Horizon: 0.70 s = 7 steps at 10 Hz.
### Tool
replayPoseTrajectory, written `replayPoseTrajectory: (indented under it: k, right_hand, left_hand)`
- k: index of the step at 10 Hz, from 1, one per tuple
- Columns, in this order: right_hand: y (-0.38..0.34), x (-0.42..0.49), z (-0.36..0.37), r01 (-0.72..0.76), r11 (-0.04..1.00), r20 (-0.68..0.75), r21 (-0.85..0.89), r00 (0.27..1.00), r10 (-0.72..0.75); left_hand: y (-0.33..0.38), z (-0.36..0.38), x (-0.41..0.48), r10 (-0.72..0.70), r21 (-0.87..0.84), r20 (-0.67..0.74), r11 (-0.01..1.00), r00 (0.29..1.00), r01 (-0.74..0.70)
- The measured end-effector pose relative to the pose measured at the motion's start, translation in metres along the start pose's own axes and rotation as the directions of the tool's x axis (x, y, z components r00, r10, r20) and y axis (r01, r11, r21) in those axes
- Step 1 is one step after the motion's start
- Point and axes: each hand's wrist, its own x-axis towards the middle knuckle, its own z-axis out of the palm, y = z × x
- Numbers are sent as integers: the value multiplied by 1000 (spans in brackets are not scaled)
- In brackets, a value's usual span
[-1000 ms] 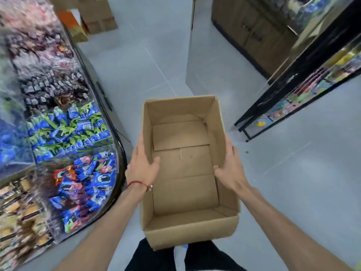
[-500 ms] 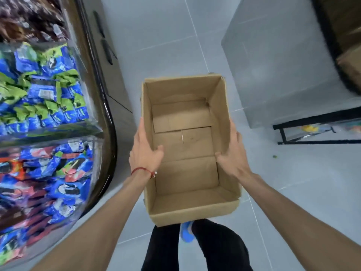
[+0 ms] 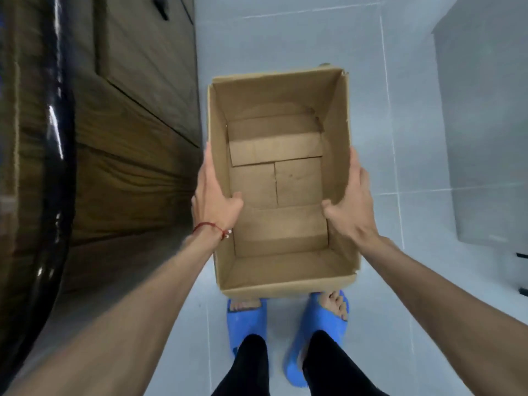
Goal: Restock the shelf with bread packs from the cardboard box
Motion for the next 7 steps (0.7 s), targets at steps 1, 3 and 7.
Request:
replayPoseTrajectory:
  k: [1, 3, 7]
  right_hand:
    - [14, 41, 26, 36, 999, -5, -11, 999, -36]
    - [21, 88, 50, 91, 992, -16, -91, 996, -93]
    - [-43, -34, -7, -72, 970, 66, -234, 994, 89]
  left_hand:
    - [-16, 30, 38, 2, 5, -18, 1000, 1000, -2]
    - [-31, 45, 91, 31, 0, -46, 1000, 998, -31]
    - [-8, -35, -29, -72, -175, 30, 982, 997, 76]
